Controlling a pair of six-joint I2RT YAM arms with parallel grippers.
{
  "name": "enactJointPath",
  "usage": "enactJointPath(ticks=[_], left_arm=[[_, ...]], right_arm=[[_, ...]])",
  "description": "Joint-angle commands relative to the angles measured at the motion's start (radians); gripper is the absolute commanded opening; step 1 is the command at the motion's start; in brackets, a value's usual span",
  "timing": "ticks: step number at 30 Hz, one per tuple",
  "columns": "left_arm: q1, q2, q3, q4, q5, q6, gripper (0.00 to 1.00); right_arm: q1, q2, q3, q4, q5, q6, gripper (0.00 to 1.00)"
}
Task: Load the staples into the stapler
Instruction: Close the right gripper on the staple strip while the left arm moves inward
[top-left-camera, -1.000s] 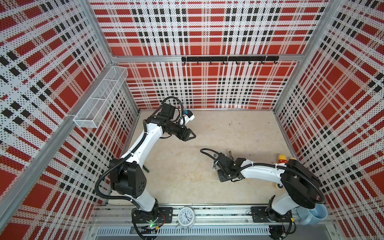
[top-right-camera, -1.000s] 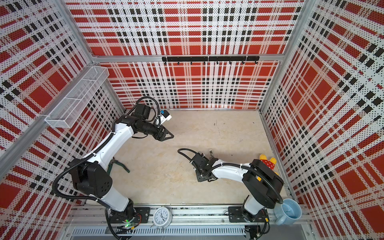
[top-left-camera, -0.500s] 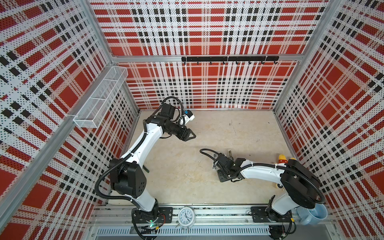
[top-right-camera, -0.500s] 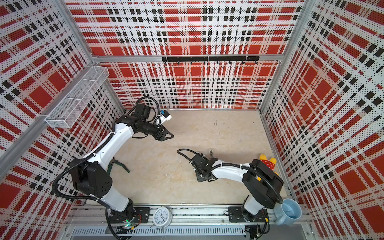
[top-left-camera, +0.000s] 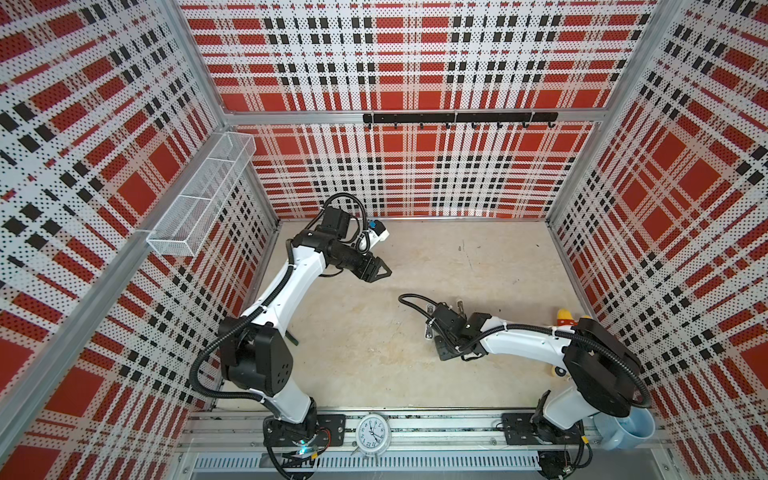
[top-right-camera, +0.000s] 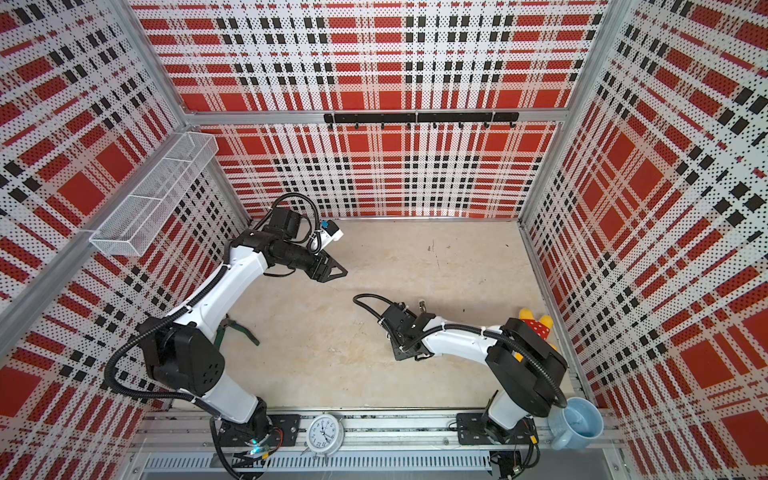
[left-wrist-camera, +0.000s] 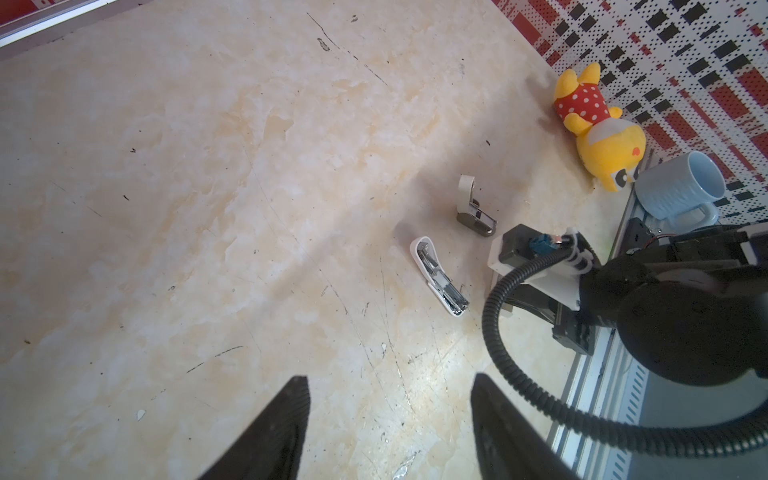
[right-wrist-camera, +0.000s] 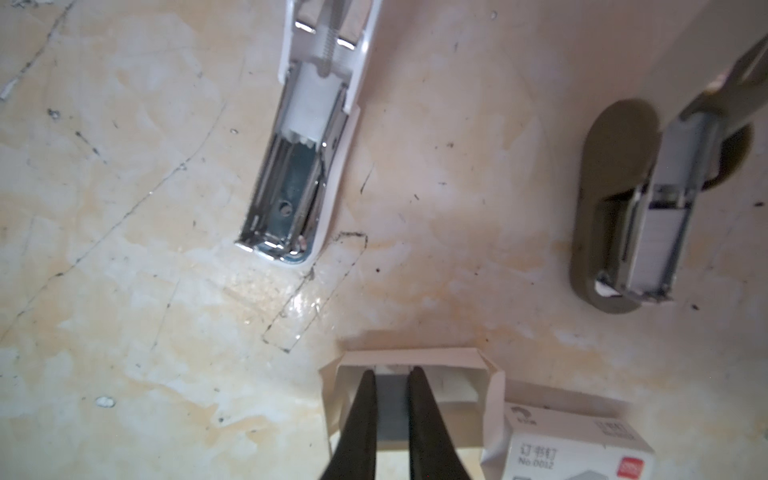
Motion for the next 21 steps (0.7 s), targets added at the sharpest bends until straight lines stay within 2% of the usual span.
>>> enactJointPath(ticks=[1, 21], left_arm=[[0.013, -0.026, -0.007, 0.012, 0.006, 0.013, 0.65], [0.014, -0.026, 0.001, 0.012, 0.007, 0.013, 0.65]], right_arm=[[0.003, -0.025, 0.024, -0.021, 0.023, -0.009, 0.11], [0.003, -0.044, 0.018, -0.013, 0.023, -0.008, 0.10]])
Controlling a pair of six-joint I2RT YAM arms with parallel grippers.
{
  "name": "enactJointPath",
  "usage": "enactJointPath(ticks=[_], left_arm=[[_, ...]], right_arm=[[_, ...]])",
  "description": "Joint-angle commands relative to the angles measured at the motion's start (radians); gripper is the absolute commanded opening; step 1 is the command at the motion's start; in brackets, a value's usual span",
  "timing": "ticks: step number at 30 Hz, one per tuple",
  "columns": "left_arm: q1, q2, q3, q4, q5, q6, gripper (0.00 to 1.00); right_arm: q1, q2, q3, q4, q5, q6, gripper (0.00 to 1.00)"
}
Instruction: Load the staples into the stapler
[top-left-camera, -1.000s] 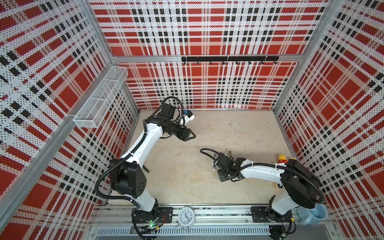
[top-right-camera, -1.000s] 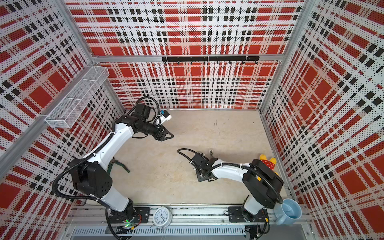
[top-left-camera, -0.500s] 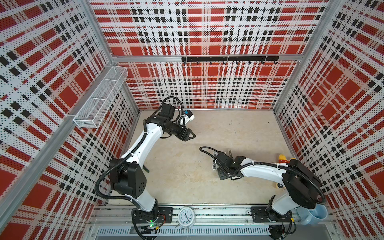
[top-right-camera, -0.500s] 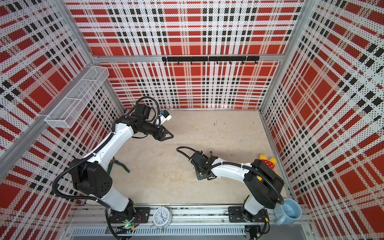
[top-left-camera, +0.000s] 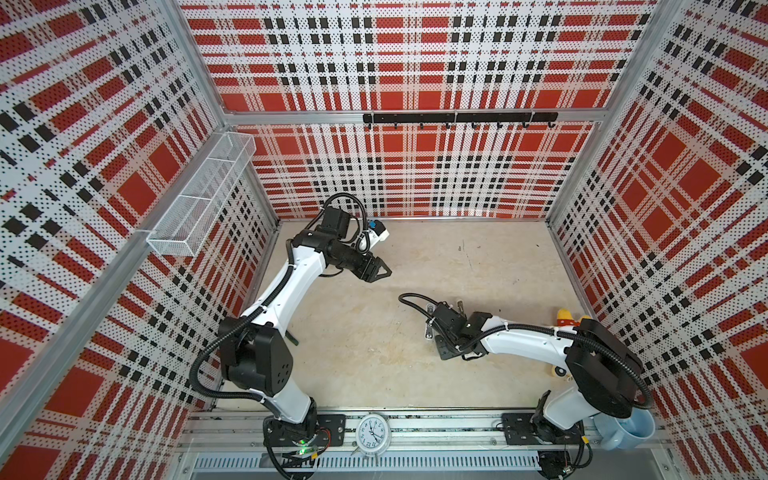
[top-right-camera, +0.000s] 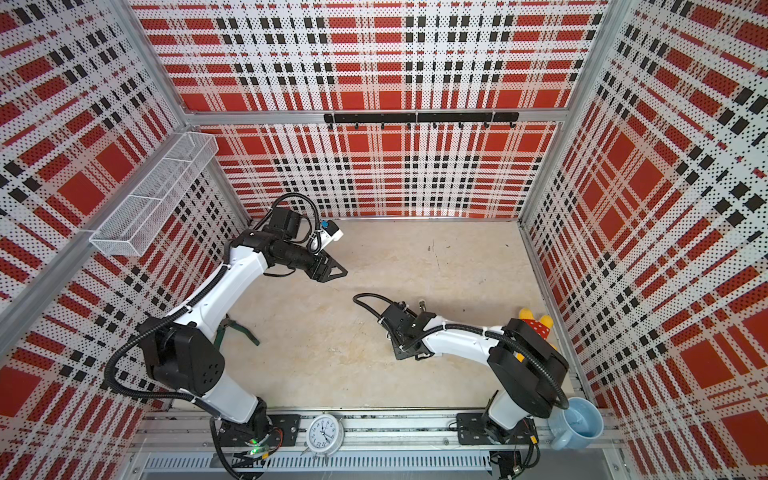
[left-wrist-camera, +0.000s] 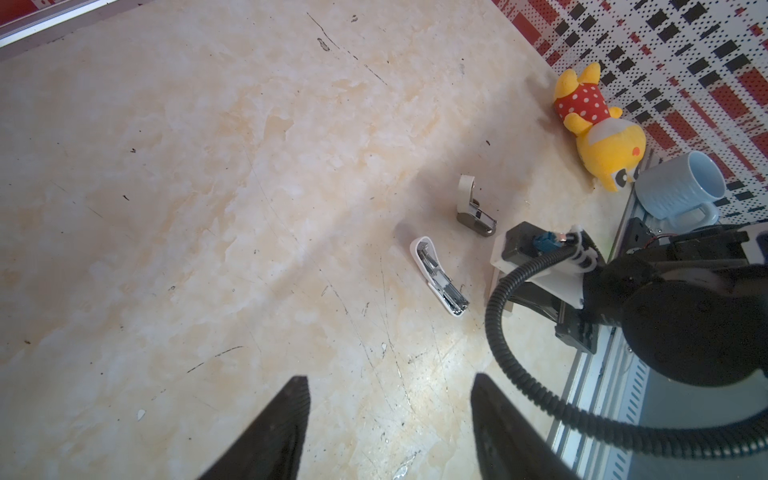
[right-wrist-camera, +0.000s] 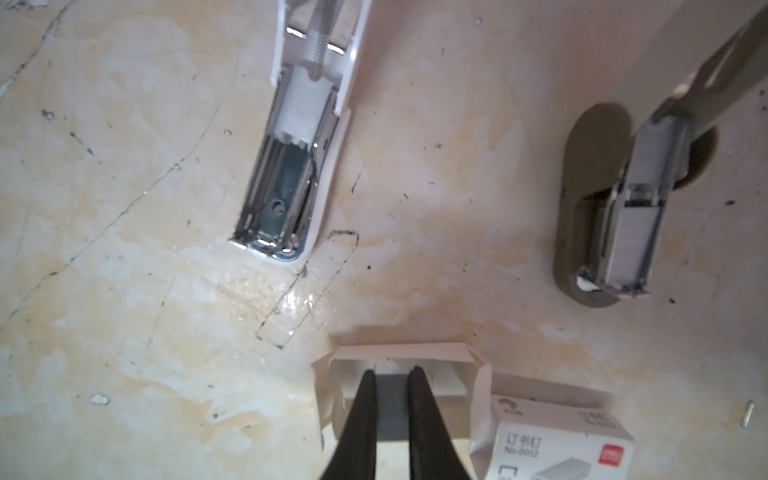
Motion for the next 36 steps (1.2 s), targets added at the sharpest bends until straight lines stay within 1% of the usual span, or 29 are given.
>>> enactJointPath(ticks=[1, 6, 10, 17, 23, 26, 36], left_arm=[[0.016, -0.027, 0.003, 0.012, 0.006, 0.013, 0.65], [0.023, -0.031, 0.007, 0.019, -0.002, -0.006, 0.65], [0.031, -0.049, -0.004, 0.061, -0.071, -0.045, 0.65], [0.076, -0.066, -0.015, 0.124, -0.182, -0.110, 0.65], [0.125, -0.064, -0.016, 0.159, -0.197, -0.153, 0.65], [0.131, -0.068, -0.013, 0.167, -0.213, -0.148, 0.65], [0.141, -0.086, -0.032, 0.209, -0.194, -0.167, 0.65]], right_arm=[[0.004, -0.044, 0.018, 0.000, 0.012, -0.006, 0.10], [0.004, -0.061, 0.040, -0.023, 0.014, -0.008, 0.10], [0.003, -0.064, 0.060, -0.028, 0.014, -0.007, 0.11], [0.002, -0.032, 0.125, -0.036, 0.013, -0.003, 0.12], [0.000, 0.027, 0.199, -0.034, 0.006, 0.016, 0.12], [0.000, 0.061, 0.237, -0.032, 0.005, 0.032, 0.12], [-0.007, 0.153, 0.299, -0.005, 0.010, 0.115, 0.12]])
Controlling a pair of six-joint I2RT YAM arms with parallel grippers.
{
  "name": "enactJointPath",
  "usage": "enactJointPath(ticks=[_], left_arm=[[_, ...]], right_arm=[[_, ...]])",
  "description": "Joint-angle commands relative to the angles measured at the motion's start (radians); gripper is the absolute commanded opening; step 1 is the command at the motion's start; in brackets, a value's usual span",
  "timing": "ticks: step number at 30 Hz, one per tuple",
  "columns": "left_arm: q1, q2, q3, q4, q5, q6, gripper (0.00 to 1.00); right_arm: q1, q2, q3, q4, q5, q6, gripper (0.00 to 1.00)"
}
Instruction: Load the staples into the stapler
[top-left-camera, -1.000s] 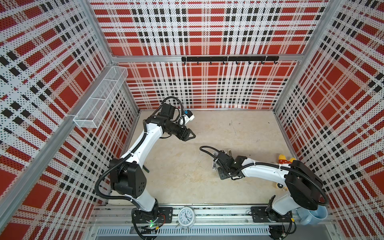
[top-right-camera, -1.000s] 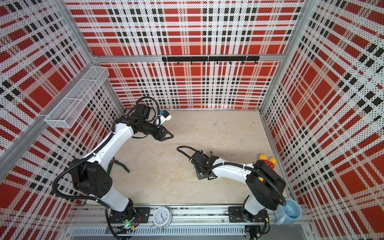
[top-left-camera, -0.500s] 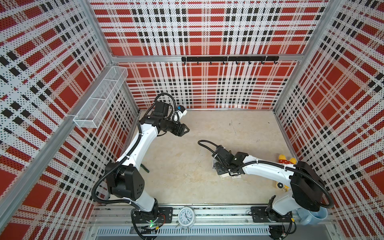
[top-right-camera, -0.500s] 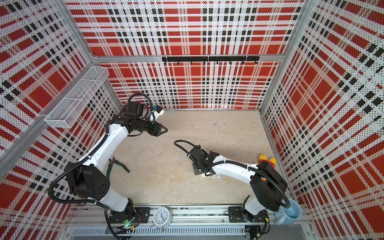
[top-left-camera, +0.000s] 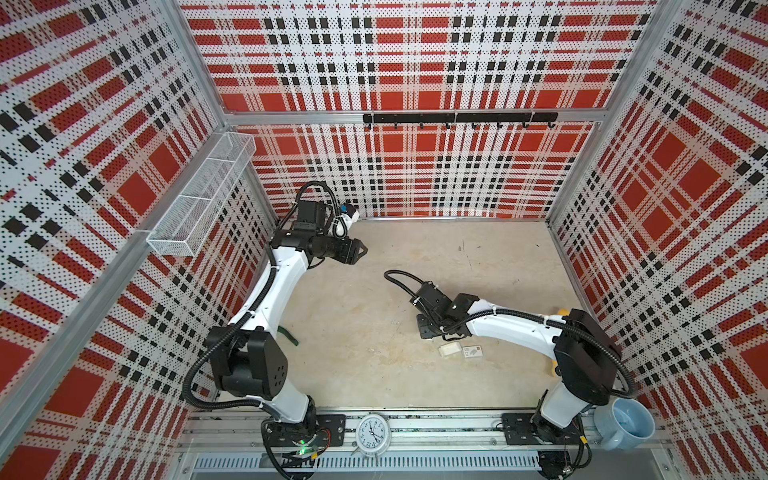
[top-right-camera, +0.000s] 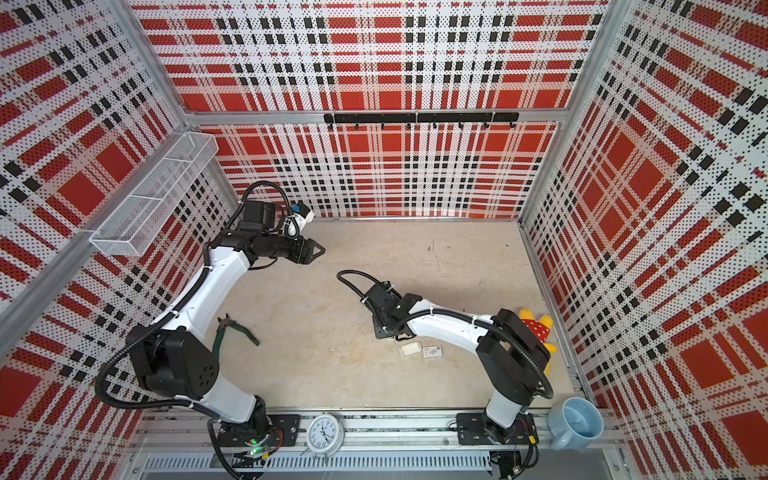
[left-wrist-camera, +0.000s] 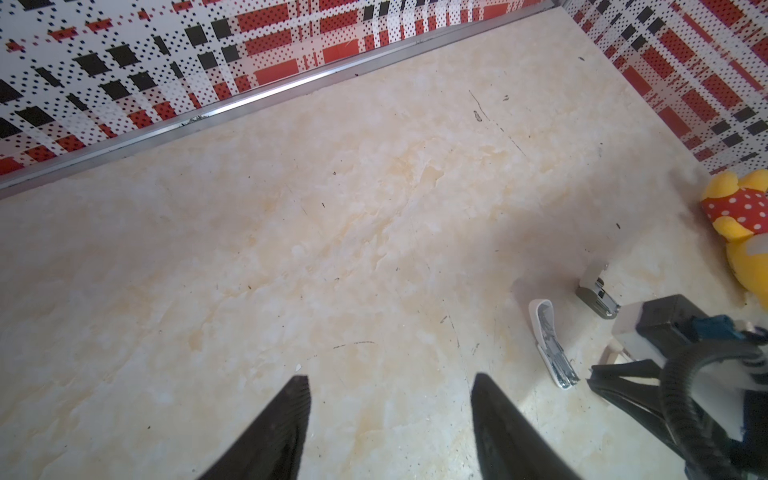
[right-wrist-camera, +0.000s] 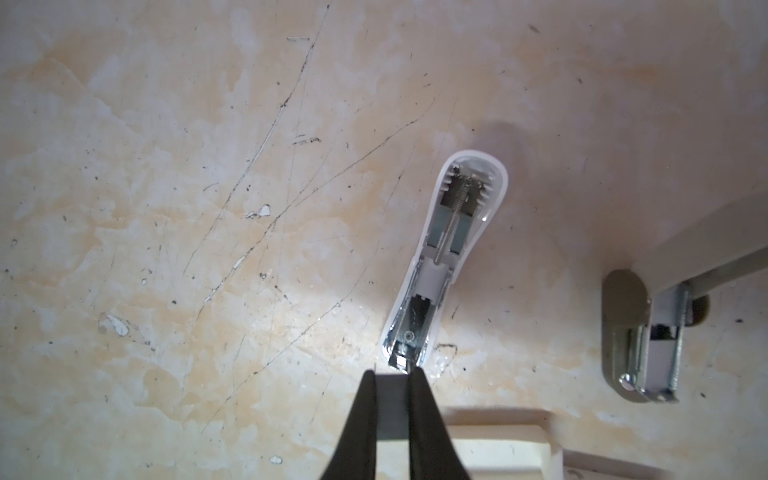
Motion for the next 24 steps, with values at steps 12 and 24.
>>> enactJointPath(ticks=[12, 24], left_arm=[[0.036, -0.065, -0.066, 0.057, 0.047, -0.028, 0.65], [0.043, -0.060, -0.088, 0.071, 0.070, -0.042, 0.65]], right_arm=[[-0.005, 0.046, 0.015, 0.029, 0.057, 0.127, 0.13], [-0.014, 0.061, -0.013, 0.059, 0.090, 0.175, 0.13]])
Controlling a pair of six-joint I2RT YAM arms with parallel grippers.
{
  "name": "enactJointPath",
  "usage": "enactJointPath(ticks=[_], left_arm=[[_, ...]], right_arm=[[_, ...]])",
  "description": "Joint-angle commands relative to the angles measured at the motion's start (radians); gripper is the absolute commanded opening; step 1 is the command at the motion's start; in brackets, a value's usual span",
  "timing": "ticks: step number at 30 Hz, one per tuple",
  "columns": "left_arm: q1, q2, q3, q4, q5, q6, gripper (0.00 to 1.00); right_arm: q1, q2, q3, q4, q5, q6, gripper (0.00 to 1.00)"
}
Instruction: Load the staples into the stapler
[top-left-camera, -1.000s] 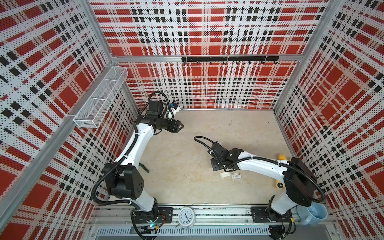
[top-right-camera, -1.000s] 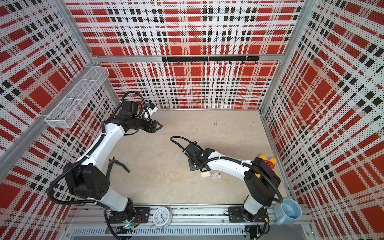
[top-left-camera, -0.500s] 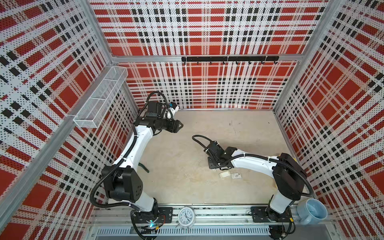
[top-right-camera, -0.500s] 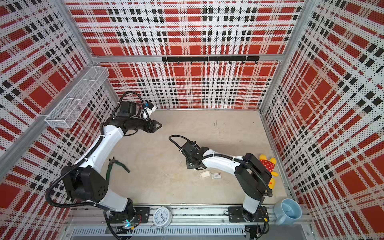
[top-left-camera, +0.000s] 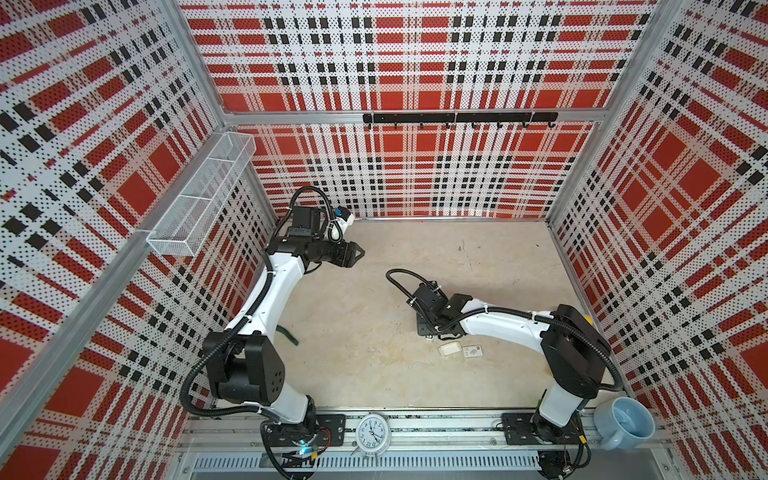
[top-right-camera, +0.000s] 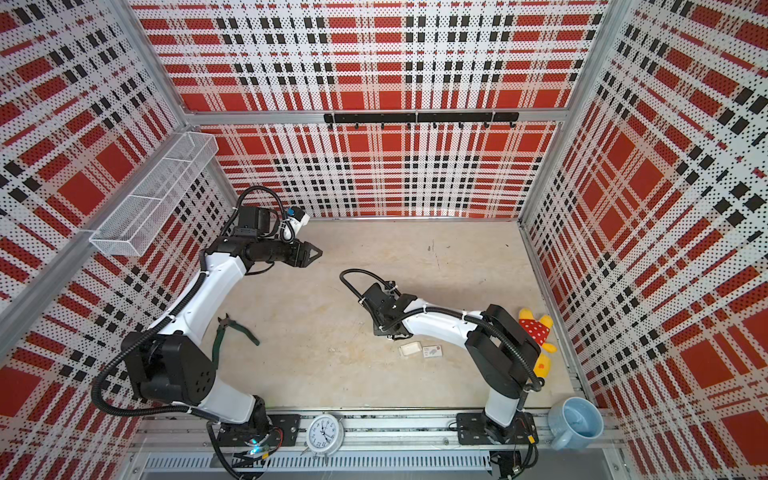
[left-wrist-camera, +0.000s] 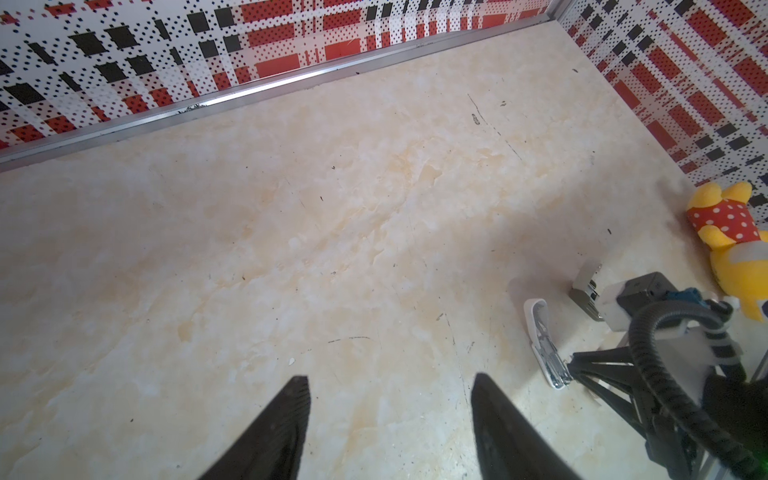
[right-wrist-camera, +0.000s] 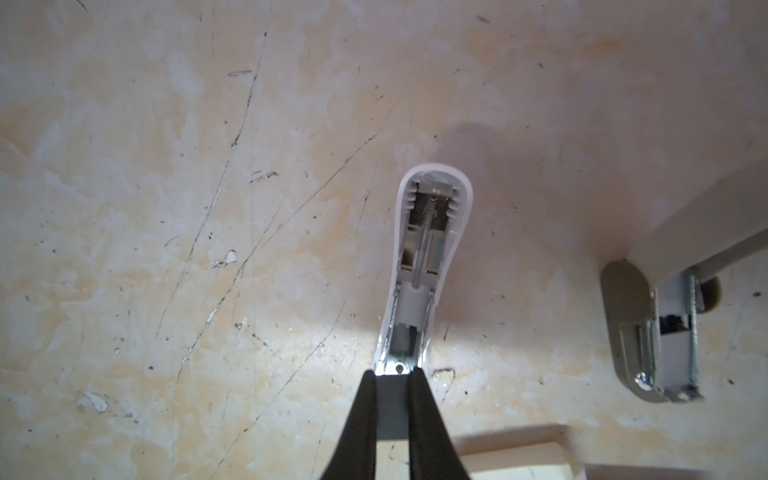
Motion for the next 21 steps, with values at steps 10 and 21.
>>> enactJointPath(ticks=[10, 21], left_arm=[[0.010, -0.014, -0.009, 0.025, 0.036, -0.023, 0.65], [0.024, -0.013, -0.011, 0.026, 0.047, -0.021, 0.65]], right_arm=[[-0.018, 0.020, -0.053, 0.077, 0.021, 0.059, 0.13], [-0.019, 0.012, -0.054, 0.104, 0.017, 0.056, 0.13]])
